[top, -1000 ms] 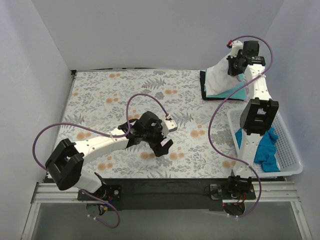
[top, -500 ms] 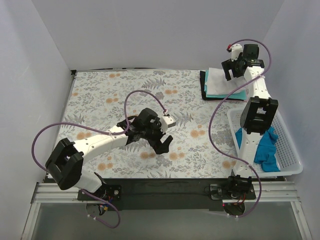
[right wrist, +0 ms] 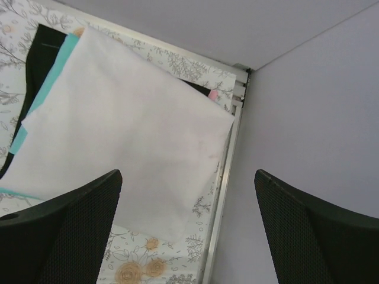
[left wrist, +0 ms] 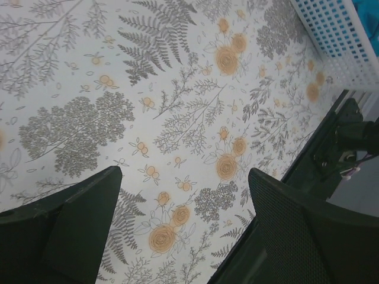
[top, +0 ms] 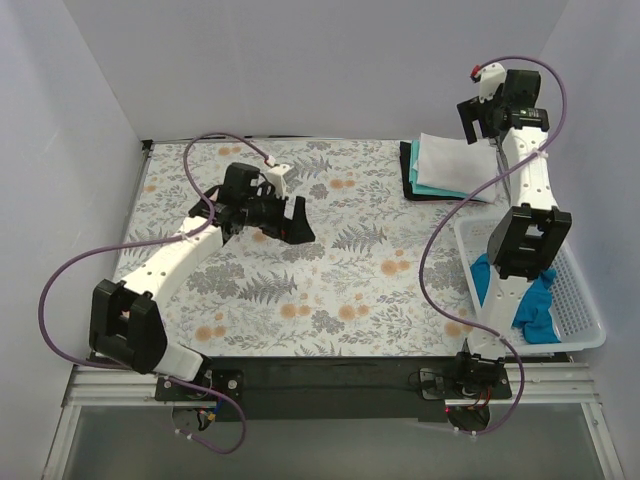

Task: Fold and stack the t-shirts
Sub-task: Neatly place the folded tshirt to the corner, then reset both grippers

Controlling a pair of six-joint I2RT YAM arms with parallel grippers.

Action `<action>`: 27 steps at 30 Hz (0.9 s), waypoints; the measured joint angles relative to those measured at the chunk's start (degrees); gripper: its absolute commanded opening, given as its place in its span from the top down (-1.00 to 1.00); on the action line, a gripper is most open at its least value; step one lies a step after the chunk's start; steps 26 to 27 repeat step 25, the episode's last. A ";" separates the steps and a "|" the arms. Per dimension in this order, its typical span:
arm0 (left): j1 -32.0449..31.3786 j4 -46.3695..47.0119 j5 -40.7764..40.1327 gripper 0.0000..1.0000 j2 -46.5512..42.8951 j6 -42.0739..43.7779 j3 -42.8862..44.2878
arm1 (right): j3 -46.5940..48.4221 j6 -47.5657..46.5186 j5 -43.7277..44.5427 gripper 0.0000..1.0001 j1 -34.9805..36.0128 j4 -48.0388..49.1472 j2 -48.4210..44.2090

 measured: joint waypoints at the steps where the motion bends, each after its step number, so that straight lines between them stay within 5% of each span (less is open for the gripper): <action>1: 1.44 -0.68 0.31 -0.75 0.48 -0.57 1.33 | -0.20 0.02 -0.28 -0.97 0.00 0.04 -1.38; 7: 10.93 -4.37 2.14 -0.75 6.34 -2.95 11.26 | -5.33 1.99 -6.29 -0.97 0.44 -1.84 -13.07; 12: 21.16 -6.58 3.98 -0.75 9.03 -3.96 14.19 | -19.41 6.47 -13.90 -0.97 2.51 -2.32 -25.49; 16: 27.41 -7.45 3.52 -0.76 8.15 -3.45 12.07 | -33.09 9.94 -19.32 -0.97 5.16 -3.13 -32.57; 22: 28.72 -8.17 1.27 -0.75 1.31 -2.32 1.36 | -52.04 13.90 -22.40 -0.97 7.28 -3.15 -39.91; 27: 28.52 -8.50 0.74 -0.76 -1.92 -2.16 -1.99 | -57.18 15.04 -22.56 -0.97 8.15 -3.17 -43.21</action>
